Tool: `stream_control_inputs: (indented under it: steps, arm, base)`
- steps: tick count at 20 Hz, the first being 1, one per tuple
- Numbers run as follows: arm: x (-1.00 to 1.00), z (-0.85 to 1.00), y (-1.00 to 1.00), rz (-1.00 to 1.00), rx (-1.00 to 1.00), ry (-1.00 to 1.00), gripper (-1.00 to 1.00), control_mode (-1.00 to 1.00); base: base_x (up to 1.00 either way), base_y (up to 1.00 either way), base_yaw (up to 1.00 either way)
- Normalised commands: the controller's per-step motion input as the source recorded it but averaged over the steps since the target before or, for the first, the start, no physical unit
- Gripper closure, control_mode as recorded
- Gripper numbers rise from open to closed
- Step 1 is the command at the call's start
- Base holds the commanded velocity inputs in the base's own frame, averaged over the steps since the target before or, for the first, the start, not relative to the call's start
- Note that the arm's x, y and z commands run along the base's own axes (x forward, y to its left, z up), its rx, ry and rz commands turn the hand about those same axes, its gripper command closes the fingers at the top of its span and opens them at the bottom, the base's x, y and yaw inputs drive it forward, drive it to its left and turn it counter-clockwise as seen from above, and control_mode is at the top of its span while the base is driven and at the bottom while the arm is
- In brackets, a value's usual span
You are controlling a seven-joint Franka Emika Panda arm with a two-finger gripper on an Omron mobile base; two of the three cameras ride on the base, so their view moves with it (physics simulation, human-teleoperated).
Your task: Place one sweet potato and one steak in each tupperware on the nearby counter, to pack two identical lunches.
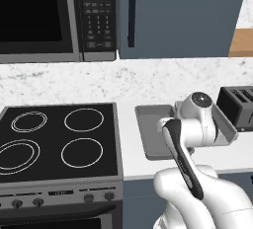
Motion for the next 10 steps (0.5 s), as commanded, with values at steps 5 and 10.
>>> stream_control_inputs:
  steps: [5,10]
  arm:
    - [0.55,-0.48,0.00,0.01,0.00,0.14,1.00,-1.00]
    - [0.51,-0.52,0.00,0.04,0.00,0.11,1.00,-1.00]
  base:
    - [0.00,0.00,0.00]
    - [0.00,0.00,0.00]
